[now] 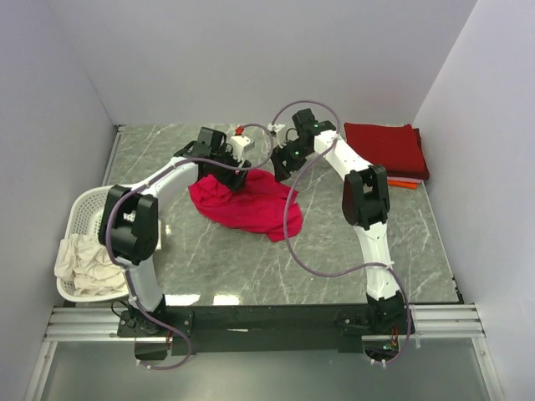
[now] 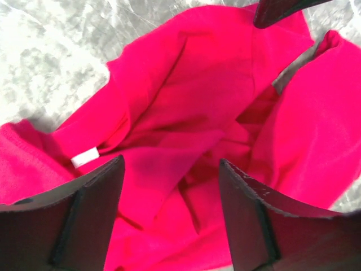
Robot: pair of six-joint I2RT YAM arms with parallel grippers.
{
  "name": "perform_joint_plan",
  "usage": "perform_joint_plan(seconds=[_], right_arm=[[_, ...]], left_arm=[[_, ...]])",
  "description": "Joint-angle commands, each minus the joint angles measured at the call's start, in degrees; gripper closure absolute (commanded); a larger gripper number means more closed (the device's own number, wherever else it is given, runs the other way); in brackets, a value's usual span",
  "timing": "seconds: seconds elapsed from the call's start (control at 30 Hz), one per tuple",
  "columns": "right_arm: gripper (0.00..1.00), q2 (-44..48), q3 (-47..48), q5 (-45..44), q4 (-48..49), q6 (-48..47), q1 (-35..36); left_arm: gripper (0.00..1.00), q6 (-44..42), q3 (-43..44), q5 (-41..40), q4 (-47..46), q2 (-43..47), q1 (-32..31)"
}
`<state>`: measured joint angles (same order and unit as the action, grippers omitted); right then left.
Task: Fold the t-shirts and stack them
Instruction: Flatten the tshirt out
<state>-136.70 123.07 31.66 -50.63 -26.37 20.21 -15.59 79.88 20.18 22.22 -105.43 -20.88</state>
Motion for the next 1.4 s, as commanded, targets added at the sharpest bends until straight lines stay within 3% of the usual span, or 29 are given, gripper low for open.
perform_joint_plan(seconds=[0.0, 0.1, 0.2, 0.3, 0.4, 0.43, 0.6, 0.77, 1.0, 1.23, 1.37], right_arm=[[0.26, -1.19, 2.36, -2.22, 0.36, 3.60, 1.32], [0.33, -2.86, 4.28, -2.40, -1.83, 3.17, 2.73], [0.40, -2.87, 4.37, -2.13, -1.58, 4.13, 3.34], [0.54, -3.74, 6.39, -2.65, -2.89, 4.31, 3.61], [0.84, -5.24, 9.12, -3.09, -3.94, 5.01, 3.79], [1.00, -5.41, 9.47, -3.18, -4.04, 5.27, 3.87], [1.00, -0.68, 9.56, -7.13, -1.85, 5.54, 3.09], [1.00, 12.05, 12.46, -14.14, -1.75, 2.21, 1.77], [1.00, 33.39, 10.62, -21.10, 0.36, -2.98, 1.85], [1.00, 52.48, 4.13, -26.99, 5.09, -5.27, 1.77], [1.00, 63.30, -0.54, -31.56, 10.63, -6.67, 1.85]], left_arm=[[0.30, -2.77, 3.18, 2.49, 0.45, -2.32, -0.65], [0.35, -2.69, 3.88, 3.46, 1.07, -3.91, -0.82], [0.48, -2.34, 5.11, 4.42, 1.77, -4.96, -0.82], [0.59, -2.07, 6.43, 3.81, 2.57, -6.10, -0.82], [0.84, -0.76, 7.05, 2.32, 2.30, -6.11, -0.82], [0.96, -0.40, 7.13, 1.79, 2.30, -5.85, -0.82], [1.00, 1.88, 6.43, -2.86, 0.12, 1.68, -0.47], [1.00, 7.85, 6.70, -3.49, -3.31, 14.17, 3.38], [1.00, 15.15, 2.66, -5.32, -12.98, 39.02, 7.26], [1.00, 19.81, 1.51, -11.04, -18.61, 54.35, 7.26], [0.99, 20.69, 0.11, -9.55, -23.61, 61.29, 7.26]])
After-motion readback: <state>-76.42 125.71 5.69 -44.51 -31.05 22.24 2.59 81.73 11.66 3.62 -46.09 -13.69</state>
